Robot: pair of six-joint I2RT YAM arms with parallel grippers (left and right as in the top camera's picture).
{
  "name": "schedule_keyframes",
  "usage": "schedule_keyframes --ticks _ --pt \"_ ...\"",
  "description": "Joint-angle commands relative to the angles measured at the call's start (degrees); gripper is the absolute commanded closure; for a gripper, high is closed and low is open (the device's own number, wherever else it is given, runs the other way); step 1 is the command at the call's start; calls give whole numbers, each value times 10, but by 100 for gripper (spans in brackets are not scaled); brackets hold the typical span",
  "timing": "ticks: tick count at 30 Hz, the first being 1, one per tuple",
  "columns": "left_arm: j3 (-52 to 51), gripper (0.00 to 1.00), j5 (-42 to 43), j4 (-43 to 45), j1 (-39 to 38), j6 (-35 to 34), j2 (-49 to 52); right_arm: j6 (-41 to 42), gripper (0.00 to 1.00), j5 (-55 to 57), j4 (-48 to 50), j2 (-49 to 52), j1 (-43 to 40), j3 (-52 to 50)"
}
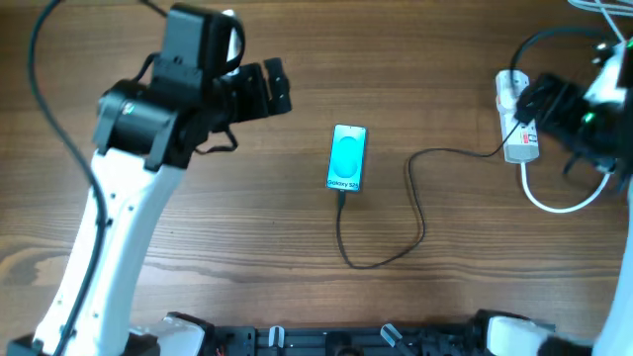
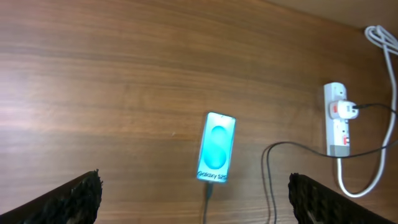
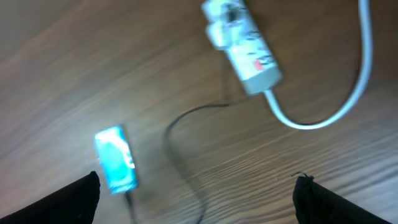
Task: Plug charger to phone and switch on socket
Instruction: 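Move the right gripper over the white power strip's switch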
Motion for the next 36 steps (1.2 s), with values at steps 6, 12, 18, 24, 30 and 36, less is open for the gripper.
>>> schedule_keyframes --ticks 6,12,18,24,30,36 --pt "0 0 -25 -7 -2 -12 -5 -17 0 19 83 124 -88 1" --pt "0 0 -25 -7 -2 -12 -5 -23 0 19 122 166 -103 1" --pt "0 0 -25 -7 -2 -12 -5 -23 0 76 149 182 -103 0" --pt "0 0 -25 -7 -2 -12 -5 -19 0 139 178 206 -113 -11" --pt "0 0 -25 -7 -2 -11 -5 -23 0 146 217 242 -125 -29" --pt "0 0 -25 -7 -2 -11 -5 -21 0 131 220 289 -143 -29"
